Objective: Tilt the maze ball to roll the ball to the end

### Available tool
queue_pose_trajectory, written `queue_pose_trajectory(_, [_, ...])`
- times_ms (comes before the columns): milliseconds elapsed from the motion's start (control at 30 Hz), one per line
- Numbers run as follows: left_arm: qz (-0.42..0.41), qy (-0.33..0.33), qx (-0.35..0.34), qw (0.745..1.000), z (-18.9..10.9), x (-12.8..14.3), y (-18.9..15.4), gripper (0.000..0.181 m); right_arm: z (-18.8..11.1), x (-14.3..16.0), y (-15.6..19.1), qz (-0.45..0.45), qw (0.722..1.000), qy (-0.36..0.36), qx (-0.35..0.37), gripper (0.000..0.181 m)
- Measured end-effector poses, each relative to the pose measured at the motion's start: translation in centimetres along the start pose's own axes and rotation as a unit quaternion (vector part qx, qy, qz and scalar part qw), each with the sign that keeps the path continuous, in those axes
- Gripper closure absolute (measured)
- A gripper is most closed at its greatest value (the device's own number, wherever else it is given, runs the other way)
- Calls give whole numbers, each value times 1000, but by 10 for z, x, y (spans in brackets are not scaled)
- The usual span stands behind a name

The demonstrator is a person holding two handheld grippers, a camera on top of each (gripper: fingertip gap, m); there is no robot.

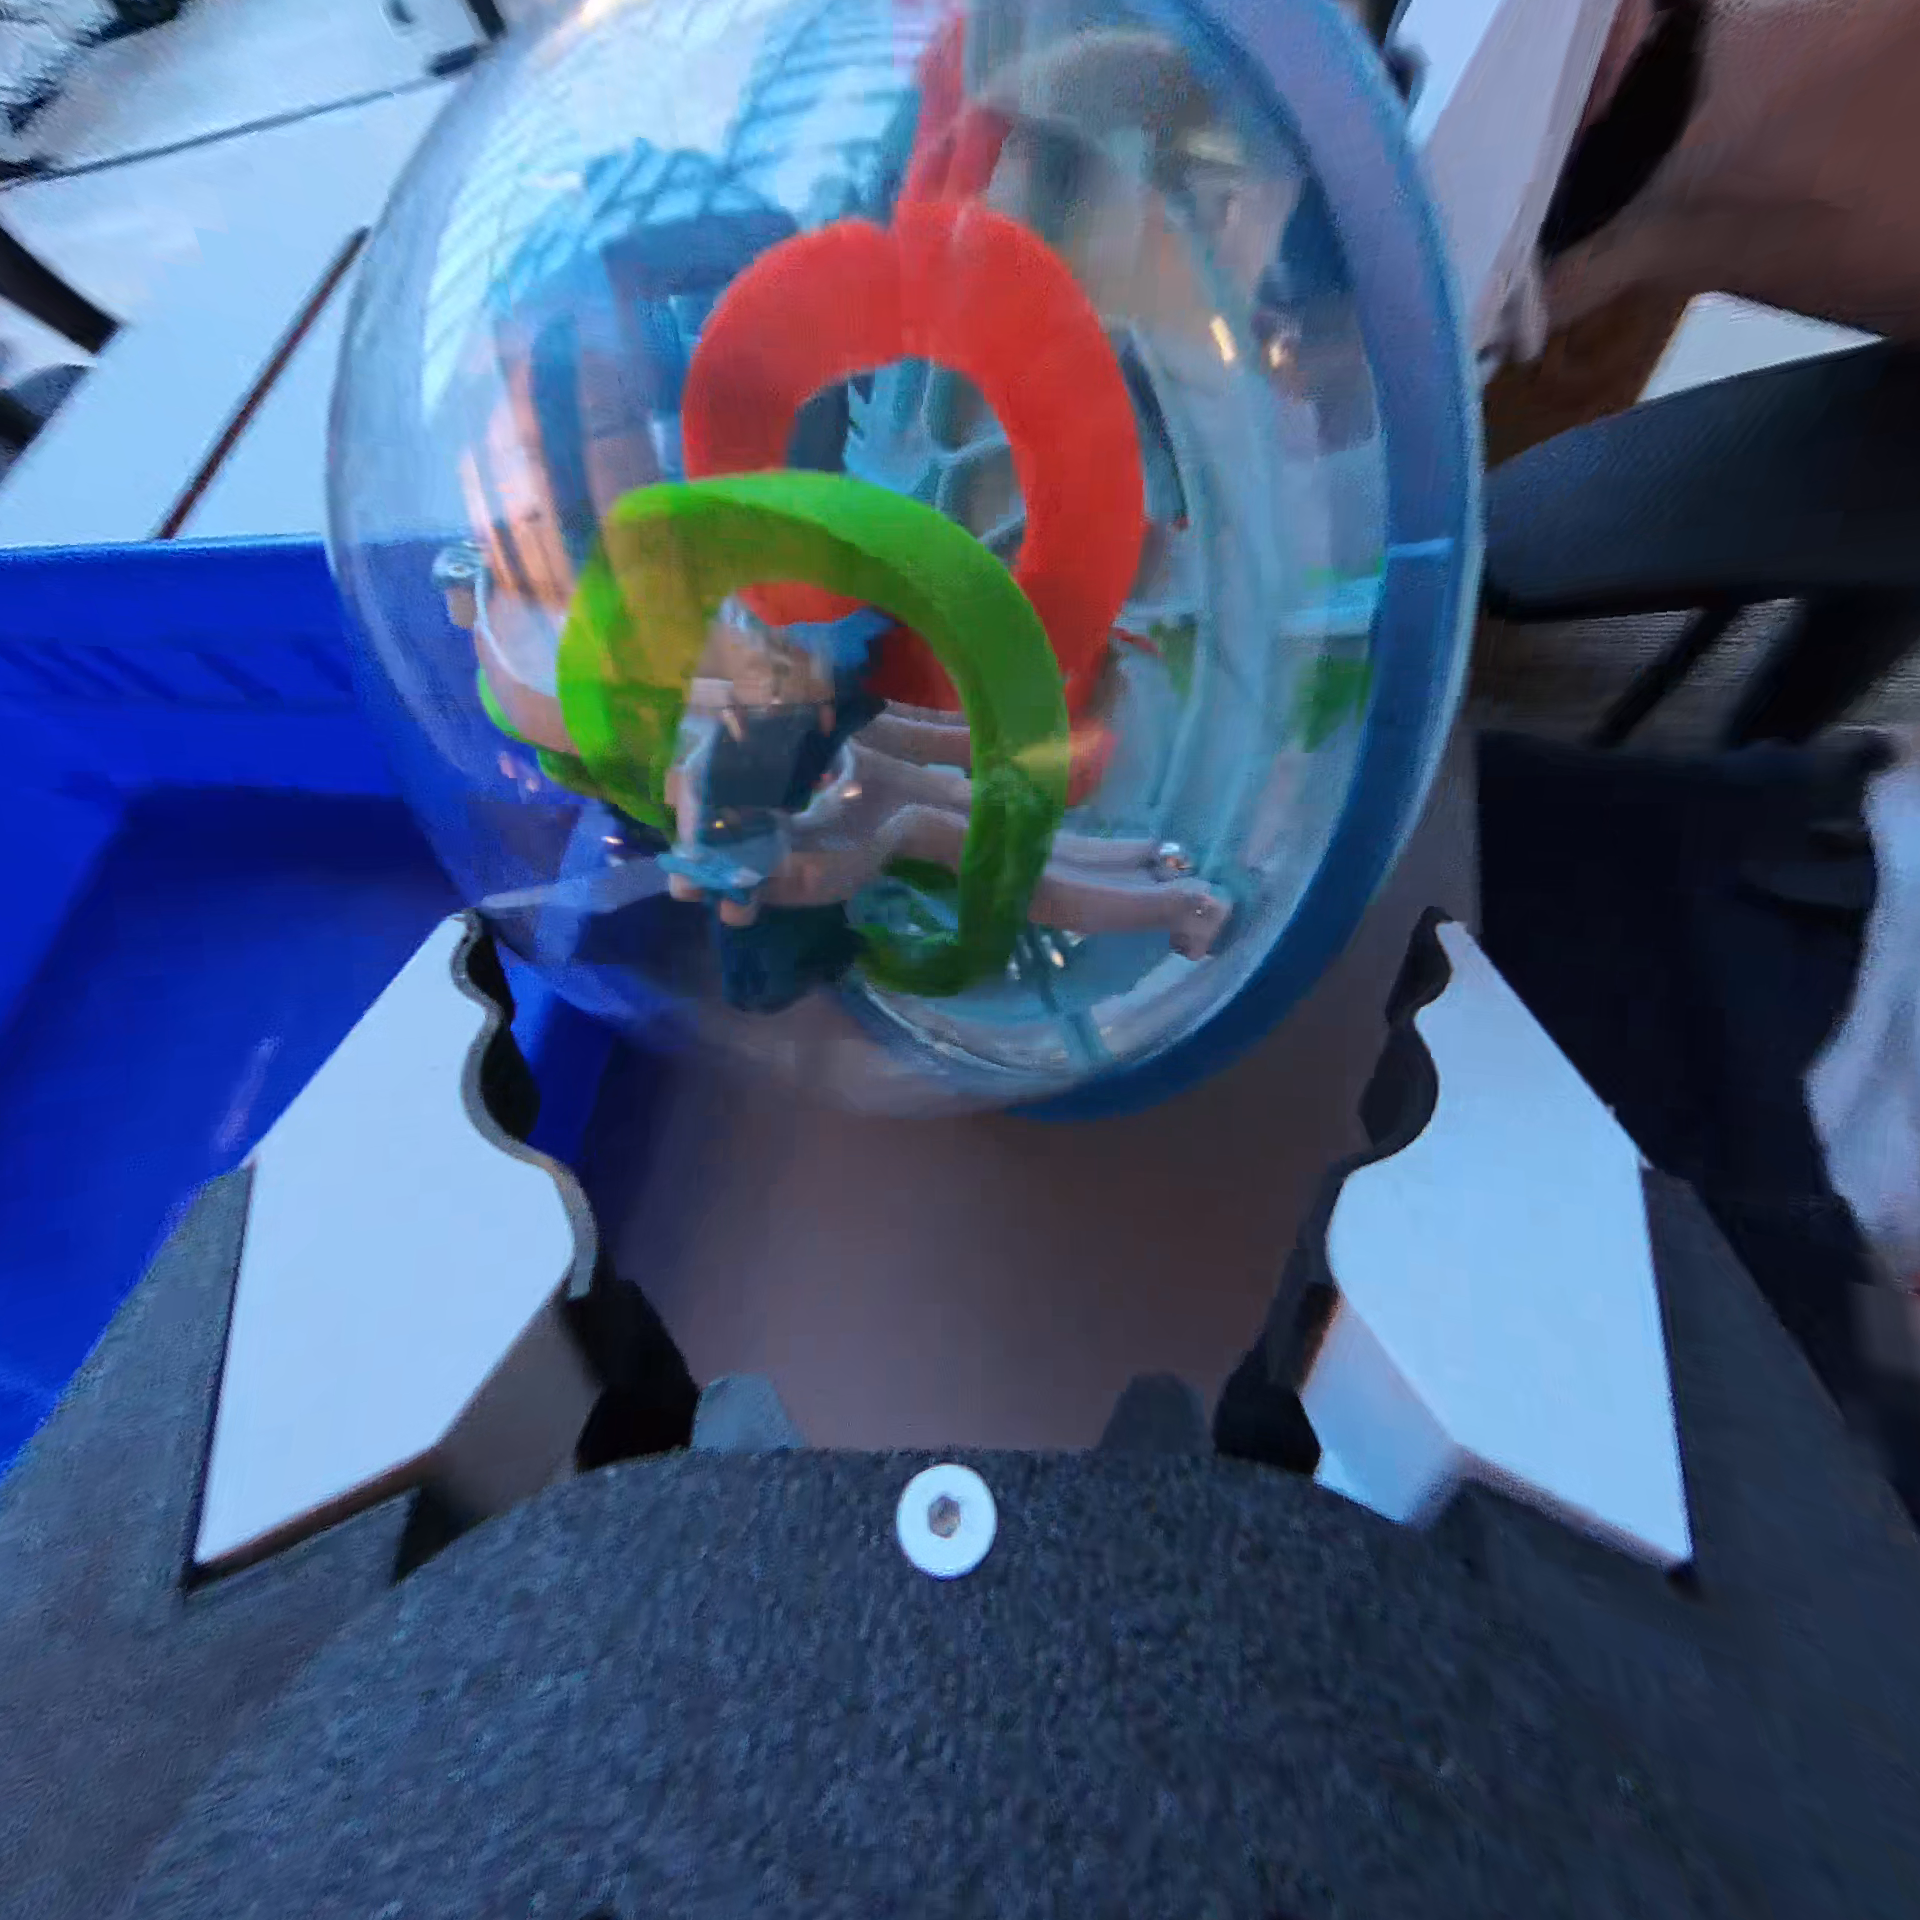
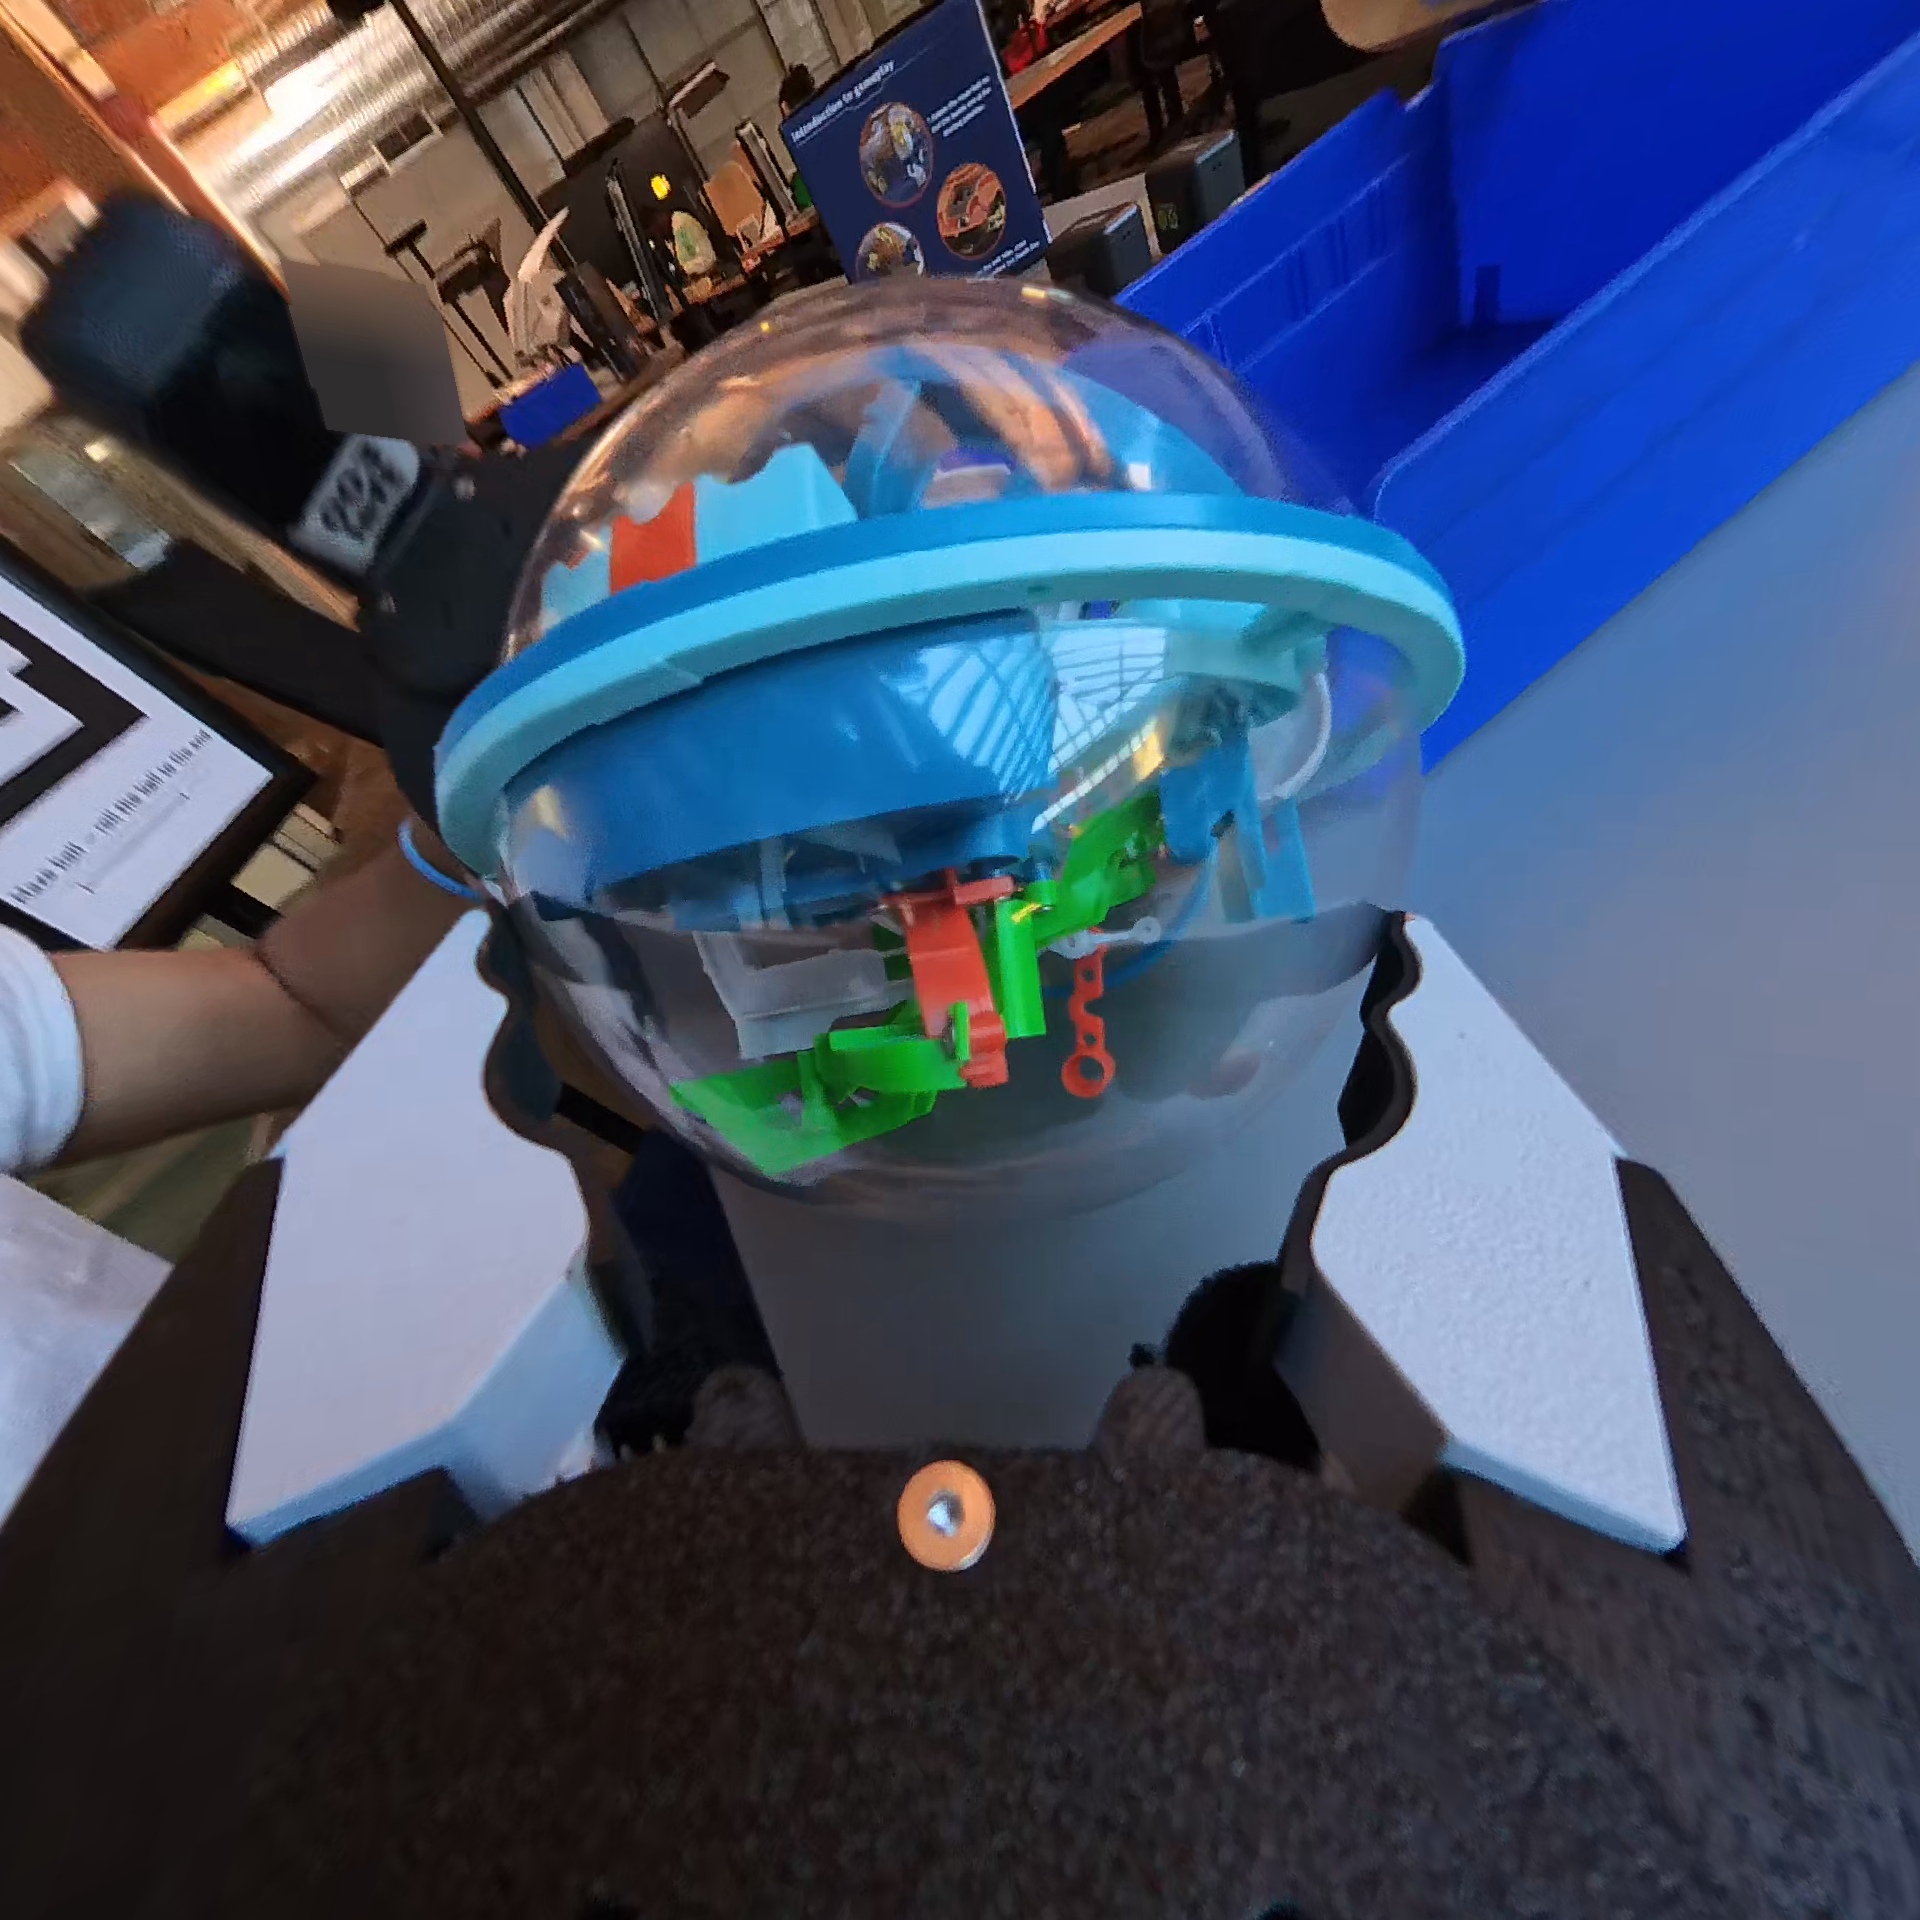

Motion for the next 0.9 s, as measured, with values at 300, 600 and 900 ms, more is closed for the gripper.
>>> queue_pose_trajectory(300, [-112, -38, -18, 993, 0, 10, -10, 24, -1, 2, 11, -14, 999, 21, -29, 30])
queue_pose_trajectory(600, [-226, -65, -12, 972, 3, -1, -12, 27, 1, 11, 8, -80, 996, 17, 23, 28])
queue_pose_trajectory(900, [-287, -27, 19, 957, 21, 7, -37, 30, -7, -9, 14, -69, 995, -3, 67, 26])
Point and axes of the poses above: each gripper's, where its closed fingertips meet, z out along the fingers, x out of its underside, y = z × x across the jaws, the point moved 6 cm from there along -z, back along the fingers, and after that the axes turned 11 degrees about -x, right-handed, at the moved point
